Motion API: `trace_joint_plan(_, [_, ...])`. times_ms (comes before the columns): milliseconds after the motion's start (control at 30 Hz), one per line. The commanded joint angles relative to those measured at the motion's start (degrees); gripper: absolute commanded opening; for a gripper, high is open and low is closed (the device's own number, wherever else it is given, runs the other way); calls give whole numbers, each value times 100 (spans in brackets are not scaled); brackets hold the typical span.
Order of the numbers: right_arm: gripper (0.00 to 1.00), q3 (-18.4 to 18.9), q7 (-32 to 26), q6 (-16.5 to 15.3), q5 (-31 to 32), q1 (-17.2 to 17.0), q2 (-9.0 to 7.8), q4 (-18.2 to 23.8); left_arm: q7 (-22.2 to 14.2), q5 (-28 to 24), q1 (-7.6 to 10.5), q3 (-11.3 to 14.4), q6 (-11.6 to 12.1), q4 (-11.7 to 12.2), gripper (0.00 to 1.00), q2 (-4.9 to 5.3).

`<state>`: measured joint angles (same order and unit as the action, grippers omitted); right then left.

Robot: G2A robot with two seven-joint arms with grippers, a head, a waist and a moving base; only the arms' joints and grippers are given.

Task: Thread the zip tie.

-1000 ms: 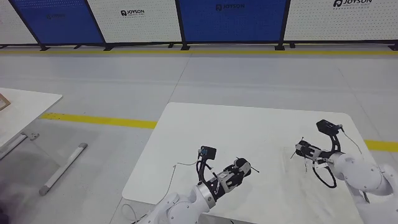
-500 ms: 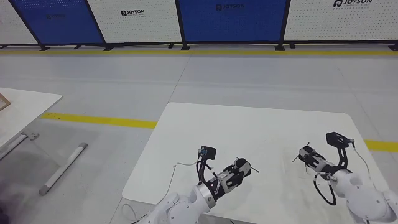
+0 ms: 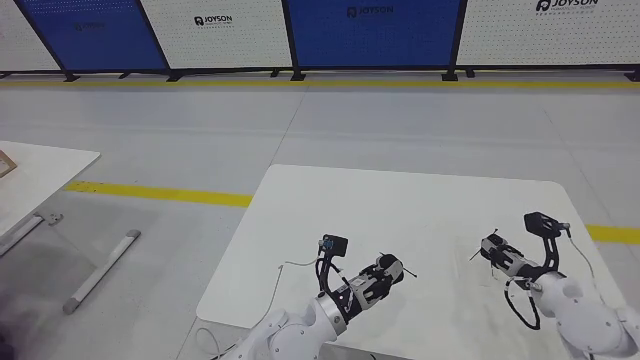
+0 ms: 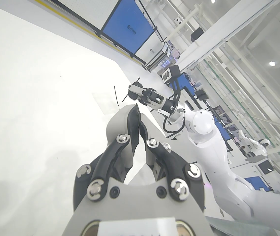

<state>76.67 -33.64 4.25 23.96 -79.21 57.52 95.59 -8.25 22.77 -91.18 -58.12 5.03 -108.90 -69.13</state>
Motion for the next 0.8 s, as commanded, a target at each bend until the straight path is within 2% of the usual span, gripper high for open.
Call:
trace_joint_plan(0, [0,0,0,0,0,0,0,0,0,0,0,0,0,0,0,0])
trace_joint_plan(133, [0,89,568,-234,-214,-225,29,117,0,0,0,0,0,0,0,0])
trace_joint_plan(300, [0,285,1476,-749,-386,-871,52,558,0,0,0,0,0,0,0,0])
trace_joint_plan(500, [0,56,2294,-753,-83,-1322,125,872,0,0,0,0,0,0,0,0])
trace_joint_plan(767, [0,33,2346,-773,-48,-1377,138,867,0,0,0,0,0,0,0,0])
